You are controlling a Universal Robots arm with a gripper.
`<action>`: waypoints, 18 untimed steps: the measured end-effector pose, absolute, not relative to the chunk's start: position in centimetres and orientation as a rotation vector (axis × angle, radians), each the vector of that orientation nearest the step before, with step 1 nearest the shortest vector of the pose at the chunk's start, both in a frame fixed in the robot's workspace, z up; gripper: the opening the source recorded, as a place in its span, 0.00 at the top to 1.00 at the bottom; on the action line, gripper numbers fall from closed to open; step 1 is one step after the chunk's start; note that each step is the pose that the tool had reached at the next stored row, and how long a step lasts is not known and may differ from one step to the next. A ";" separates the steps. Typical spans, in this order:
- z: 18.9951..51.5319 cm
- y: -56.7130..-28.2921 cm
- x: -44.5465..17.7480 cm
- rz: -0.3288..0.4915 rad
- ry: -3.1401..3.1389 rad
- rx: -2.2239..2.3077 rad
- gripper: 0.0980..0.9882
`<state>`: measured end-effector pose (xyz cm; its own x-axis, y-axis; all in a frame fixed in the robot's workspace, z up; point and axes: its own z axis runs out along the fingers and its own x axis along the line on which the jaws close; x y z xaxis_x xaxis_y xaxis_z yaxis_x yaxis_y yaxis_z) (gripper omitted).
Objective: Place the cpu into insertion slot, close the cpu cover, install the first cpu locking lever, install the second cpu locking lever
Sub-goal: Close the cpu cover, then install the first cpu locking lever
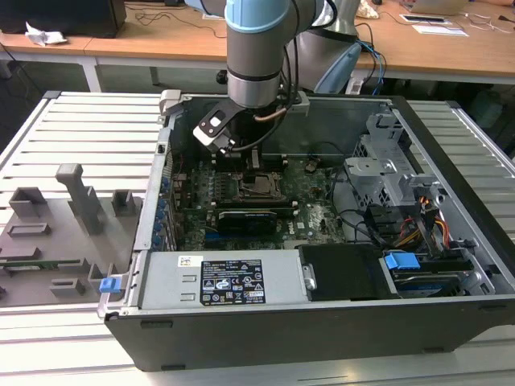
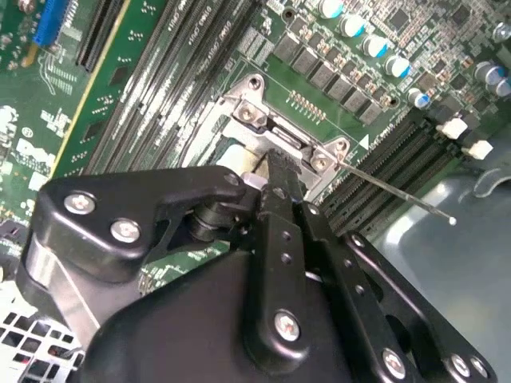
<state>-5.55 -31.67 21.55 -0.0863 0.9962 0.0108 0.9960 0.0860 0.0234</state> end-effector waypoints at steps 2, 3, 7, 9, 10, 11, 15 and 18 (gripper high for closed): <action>21.5 -31.7 -5.4 0.038 2.309 2.118 0.99; 21.6 -31.7 -4.9 0.038 2.309 2.118 0.99; 21.6 -31.7 -4.3 0.038 2.309 2.118 0.99; 21.6 -31.7 -4.0 0.038 2.309 2.118 0.99; 21.6 -31.7 -3.9 0.038 2.309 2.118 0.99; 21.6 -31.7 -3.9 0.038 2.309 2.118 0.99; 21.6 -31.7 -3.8 0.038 2.309 2.118 0.99; 22.2 -31.7 -3.8 0.037 2.309 2.118 0.99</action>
<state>-3.76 -31.68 22.16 -0.0862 0.9962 0.0097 0.9960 0.0860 0.0232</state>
